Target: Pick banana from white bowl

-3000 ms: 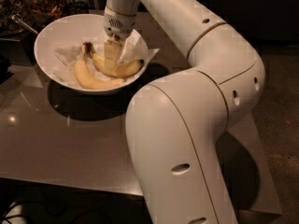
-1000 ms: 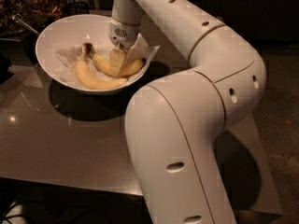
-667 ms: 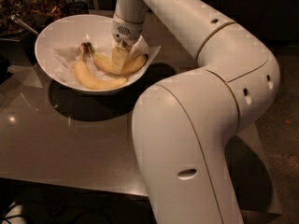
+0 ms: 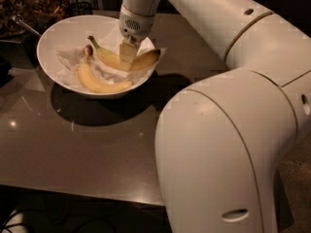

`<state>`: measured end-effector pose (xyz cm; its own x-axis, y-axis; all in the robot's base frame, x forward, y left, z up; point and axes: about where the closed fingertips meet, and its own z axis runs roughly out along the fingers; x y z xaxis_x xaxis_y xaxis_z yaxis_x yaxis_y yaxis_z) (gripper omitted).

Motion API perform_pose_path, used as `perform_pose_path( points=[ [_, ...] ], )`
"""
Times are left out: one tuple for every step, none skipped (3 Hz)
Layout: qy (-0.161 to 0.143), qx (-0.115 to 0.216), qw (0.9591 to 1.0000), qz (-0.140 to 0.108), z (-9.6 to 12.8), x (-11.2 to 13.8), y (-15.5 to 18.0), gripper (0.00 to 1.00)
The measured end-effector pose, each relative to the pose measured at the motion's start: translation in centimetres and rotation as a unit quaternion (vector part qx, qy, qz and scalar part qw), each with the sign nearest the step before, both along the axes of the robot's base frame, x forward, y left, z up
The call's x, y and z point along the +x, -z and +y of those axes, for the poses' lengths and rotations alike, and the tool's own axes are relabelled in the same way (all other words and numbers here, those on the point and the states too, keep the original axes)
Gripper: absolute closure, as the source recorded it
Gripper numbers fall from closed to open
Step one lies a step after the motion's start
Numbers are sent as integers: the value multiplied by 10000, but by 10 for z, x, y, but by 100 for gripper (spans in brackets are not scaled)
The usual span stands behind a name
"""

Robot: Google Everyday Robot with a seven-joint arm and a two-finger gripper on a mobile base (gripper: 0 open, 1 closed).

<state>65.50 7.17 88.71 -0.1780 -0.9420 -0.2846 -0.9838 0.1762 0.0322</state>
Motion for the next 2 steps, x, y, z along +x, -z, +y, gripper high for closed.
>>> perform_pose_path(
  points=[
    [-37, 15, 9994, -341, -11, -22, -22, 100],
    [-57, 38, 9994, -342, -11, -27, -24, 100]
  ],
)
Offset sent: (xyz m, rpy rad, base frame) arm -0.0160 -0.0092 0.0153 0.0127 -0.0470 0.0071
